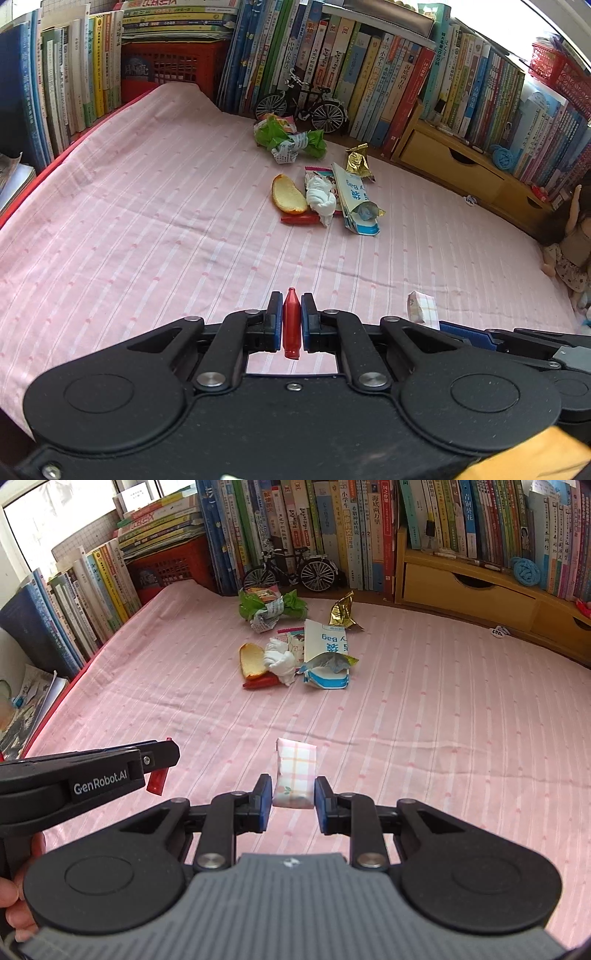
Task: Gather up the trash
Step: 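Carry the crayon and checkered wrapper off the bed down over the trash bin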
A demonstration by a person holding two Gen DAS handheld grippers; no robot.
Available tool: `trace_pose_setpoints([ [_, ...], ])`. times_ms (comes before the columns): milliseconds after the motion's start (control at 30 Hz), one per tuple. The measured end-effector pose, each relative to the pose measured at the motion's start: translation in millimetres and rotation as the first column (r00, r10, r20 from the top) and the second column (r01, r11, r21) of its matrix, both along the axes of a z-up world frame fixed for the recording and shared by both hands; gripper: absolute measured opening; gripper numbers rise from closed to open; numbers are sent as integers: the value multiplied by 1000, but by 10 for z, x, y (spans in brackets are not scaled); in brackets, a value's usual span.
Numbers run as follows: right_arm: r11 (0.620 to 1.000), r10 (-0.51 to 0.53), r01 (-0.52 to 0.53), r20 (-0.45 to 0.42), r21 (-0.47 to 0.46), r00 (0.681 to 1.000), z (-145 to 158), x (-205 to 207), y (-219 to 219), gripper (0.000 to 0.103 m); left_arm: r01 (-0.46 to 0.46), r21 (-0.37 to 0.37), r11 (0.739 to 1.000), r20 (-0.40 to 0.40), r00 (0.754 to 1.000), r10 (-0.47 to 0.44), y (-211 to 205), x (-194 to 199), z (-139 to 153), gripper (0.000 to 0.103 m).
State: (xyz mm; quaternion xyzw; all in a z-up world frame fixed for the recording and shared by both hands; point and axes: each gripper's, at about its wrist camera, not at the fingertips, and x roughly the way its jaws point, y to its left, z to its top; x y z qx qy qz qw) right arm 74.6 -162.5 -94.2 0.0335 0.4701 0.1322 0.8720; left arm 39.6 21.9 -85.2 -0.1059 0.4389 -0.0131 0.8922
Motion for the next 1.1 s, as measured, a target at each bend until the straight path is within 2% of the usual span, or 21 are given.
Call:
trace_pose_setpoints([
  [233, 999, 38, -38, -6, -3, 999, 89, -586, 195, 30, -13, 3, 1000, -3, 1000, 13, 227, -677, 94, 9],
  [567, 994, 105, -105, -38, -3, 994, 44, -1329, 526, 30, -40, 8, 999, -33, 999, 41, 591, -1515, 32, 9],
  [800, 986, 167, -168, -83, -5, 983, -88, -1756, 758, 30, -70, 8, 998, -89, 994, 70, 851, -1995, -176, 9],
  [1100, 976, 213, -216, -156, -2, 965, -320, -2124, 1002, 30, -100, 0, 995, -166, 981, 99, 1091, -2368, -476, 9],
])
